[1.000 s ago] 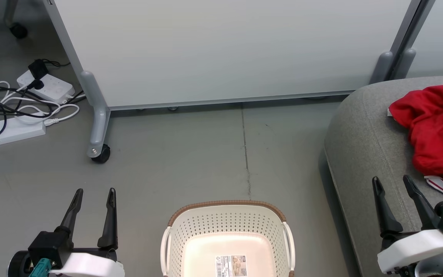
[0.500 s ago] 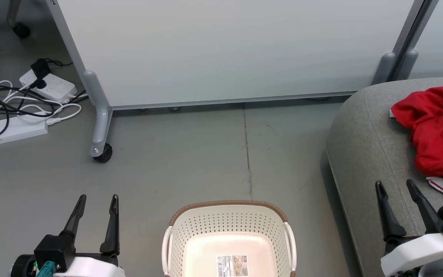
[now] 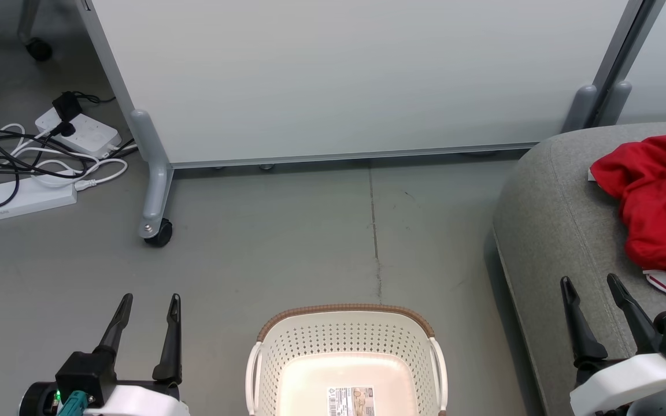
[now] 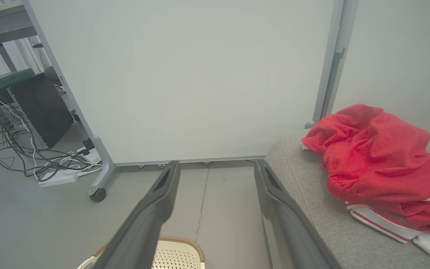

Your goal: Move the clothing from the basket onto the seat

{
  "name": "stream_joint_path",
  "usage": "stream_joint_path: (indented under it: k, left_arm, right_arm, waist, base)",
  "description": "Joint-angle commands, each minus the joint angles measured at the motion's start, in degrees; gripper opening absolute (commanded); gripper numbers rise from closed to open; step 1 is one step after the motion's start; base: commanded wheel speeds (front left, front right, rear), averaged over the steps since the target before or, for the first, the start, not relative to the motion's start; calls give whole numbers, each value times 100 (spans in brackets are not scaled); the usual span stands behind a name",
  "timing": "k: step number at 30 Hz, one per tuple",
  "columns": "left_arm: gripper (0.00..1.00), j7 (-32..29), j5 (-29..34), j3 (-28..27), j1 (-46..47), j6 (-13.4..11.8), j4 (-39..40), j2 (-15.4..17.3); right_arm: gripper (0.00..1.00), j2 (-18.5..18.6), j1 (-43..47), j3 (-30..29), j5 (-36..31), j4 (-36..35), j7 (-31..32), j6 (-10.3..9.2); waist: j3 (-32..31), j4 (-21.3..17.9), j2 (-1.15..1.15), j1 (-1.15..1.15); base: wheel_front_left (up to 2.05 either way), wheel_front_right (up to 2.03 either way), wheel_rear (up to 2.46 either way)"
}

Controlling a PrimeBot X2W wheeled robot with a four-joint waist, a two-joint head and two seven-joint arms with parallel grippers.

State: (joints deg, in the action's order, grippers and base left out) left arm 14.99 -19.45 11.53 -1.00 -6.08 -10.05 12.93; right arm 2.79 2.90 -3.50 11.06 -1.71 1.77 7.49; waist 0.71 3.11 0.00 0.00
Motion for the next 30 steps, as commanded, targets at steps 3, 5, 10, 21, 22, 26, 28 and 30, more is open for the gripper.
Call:
stream_joint_path:
  k: [3, 5, 10, 21, 22, 26, 28, 30]
  left_arm:
    - [100, 22, 49, -41, 66, 34, -36, -18]
    - [100, 23, 51, -48, 57, 35, -55, -24]
    - [100, 23, 61, -45, 36, 23, -97, -68]
    - [0, -142, -564, -99, 65, 108, -326, -235]
    - [0, -160, -664, -115, 89, 127, -339, -246]
    - [0, -225, -1049, -175, 179, 198, -385, -289]
    - [0, -257, -1235, -204, 220, 232, -406, -310]
    - [0, -288, -1416, -233, 258, 266, -427, -331]
  right_arm:
    - [100, 26, 35, -6, 42, -12, 15, 2]
    - [100, 27, 46, -5, 42, -8, 25, 2]
    - [100, 27, 86, -7, 42, -36, 60, 2]
    - [0, -45, -135, -103, 603, 367, 194, 0]
    - [0, -44, -163, -118, 708, 400, 210, 0]
    - [0, -40, -271, -171, 1117, 527, 269, 0]
    - [0, -38, -324, -197, 1315, 588, 297, 0]
    - [0, -36, -377, -223, 1506, 649, 324, 0]
  waist:
    - [-14, 5, 0, 0]
    - [-31, 3, 0, 0]
    - [-64, 6, 0, 0]
    - [-71, -6, 0, 0]
    - [-70, -9, 0, 0]
    - [-68, -19, 0, 0]
    - [-67, -24, 0, 0]
    - [-67, -29, 0, 0]
  base:
    - [0, 0, 0]
    - [0, 0, 0]
    - [0, 0, 0]
    - [0, 0, 0]
    - [0, 0, 0]
    - [0, 0, 0]
    - [0, 0, 0]
    - [0, 0, 0]
